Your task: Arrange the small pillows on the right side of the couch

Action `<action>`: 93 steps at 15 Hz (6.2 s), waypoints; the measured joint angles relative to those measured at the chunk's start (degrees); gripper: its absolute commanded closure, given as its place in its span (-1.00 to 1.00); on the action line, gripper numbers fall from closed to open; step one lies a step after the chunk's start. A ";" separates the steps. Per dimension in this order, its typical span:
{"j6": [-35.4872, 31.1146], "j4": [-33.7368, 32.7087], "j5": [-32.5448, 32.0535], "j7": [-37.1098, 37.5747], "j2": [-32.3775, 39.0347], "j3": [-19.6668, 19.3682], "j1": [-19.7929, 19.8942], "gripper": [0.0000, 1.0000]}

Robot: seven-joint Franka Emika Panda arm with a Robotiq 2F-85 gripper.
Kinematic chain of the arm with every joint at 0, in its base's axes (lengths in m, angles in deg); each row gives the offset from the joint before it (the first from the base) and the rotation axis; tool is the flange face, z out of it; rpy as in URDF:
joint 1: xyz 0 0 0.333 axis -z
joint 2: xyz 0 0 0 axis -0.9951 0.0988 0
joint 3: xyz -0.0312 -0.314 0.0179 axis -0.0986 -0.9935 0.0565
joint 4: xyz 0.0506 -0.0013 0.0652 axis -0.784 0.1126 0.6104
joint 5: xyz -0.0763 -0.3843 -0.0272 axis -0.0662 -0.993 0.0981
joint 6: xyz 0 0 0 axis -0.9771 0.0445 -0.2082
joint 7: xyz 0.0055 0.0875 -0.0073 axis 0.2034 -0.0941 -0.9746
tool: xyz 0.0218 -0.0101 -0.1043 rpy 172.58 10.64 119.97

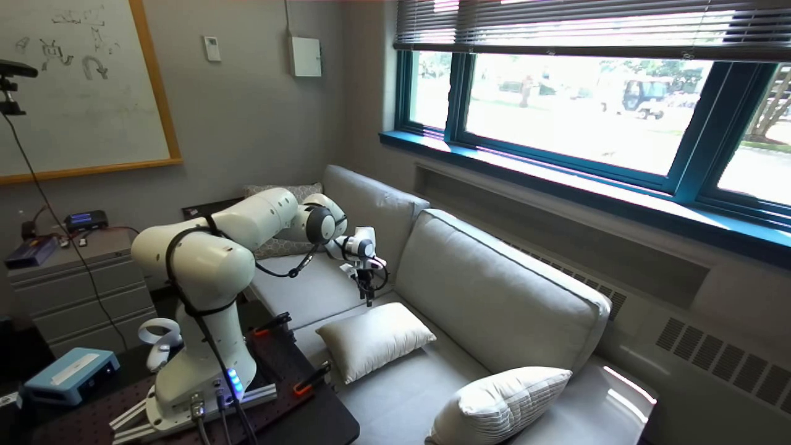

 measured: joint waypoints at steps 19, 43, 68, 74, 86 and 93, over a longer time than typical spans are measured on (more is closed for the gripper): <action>11.99 -0.01 -1.42 6.29 0.01 1.17 2.52 -1.00; 9.61 11.53 -1.14 7.29 -0.02 4.00 4.79 0.56; -56.24 60.34 -0.79 36.48 -18.68 -21.90 -15.05 0.91; -73.71 73.76 0.68 18.92 -23.80 -19.91 -4.84 0.92; -66.09 70.78 14.10 1.41 -23.34 -12.01 24.30 0.92; -59.63 67.55 33.76 2.71 -18.25 -17.94 10.76 0.92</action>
